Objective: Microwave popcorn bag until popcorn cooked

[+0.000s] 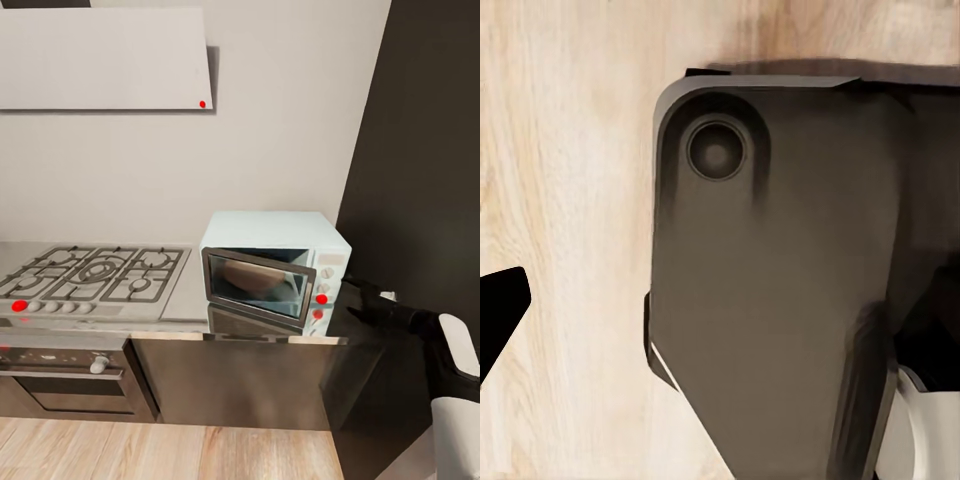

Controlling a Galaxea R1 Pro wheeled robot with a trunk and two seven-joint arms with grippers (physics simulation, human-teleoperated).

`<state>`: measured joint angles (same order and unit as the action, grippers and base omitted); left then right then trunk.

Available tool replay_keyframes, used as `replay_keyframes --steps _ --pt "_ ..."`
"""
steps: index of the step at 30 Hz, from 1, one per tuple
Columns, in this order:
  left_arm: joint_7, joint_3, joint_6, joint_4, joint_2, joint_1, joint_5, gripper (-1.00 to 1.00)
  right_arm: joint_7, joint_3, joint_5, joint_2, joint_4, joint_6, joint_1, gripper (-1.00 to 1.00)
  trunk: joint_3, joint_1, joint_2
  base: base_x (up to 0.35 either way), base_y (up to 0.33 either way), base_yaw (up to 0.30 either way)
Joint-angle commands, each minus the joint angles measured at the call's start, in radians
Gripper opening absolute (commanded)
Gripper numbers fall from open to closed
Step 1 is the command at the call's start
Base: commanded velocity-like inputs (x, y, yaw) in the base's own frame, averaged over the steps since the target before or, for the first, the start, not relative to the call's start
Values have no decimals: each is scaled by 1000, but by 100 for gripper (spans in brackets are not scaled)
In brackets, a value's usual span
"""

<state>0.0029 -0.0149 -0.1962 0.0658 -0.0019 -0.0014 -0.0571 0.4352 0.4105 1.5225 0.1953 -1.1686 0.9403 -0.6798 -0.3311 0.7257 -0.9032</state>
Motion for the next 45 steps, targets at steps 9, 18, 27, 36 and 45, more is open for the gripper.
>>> replay_keyframes --steps 9,18,27,36,45 --pt "4 -2 -2 0 -1 0 -8 100 15 -14 138 -4 47 107 -3 100 -1 0 -1 123 0 0" --pt "5 -2 -2 0 -3 0 -7 100 15 -31 194 -5 82 107 -3 100 -1 0 -1 130 0 0" --pt "5 -3 -2 0 -3 0 -7 100 16 -35 194 -10 83 107 -3 100 -1 0 -1 56 0 0" --pt "5 -3 -2 0 -3 0 -7 100 12 -156 195 -13 83 107 -3 100 -1 0 -1 0 0 0" --pt "5 -3 -2 0 -2 0 -7 100 11 -161 197 -14 83 107 -3 100 -1 0 -1 -24 0 0"
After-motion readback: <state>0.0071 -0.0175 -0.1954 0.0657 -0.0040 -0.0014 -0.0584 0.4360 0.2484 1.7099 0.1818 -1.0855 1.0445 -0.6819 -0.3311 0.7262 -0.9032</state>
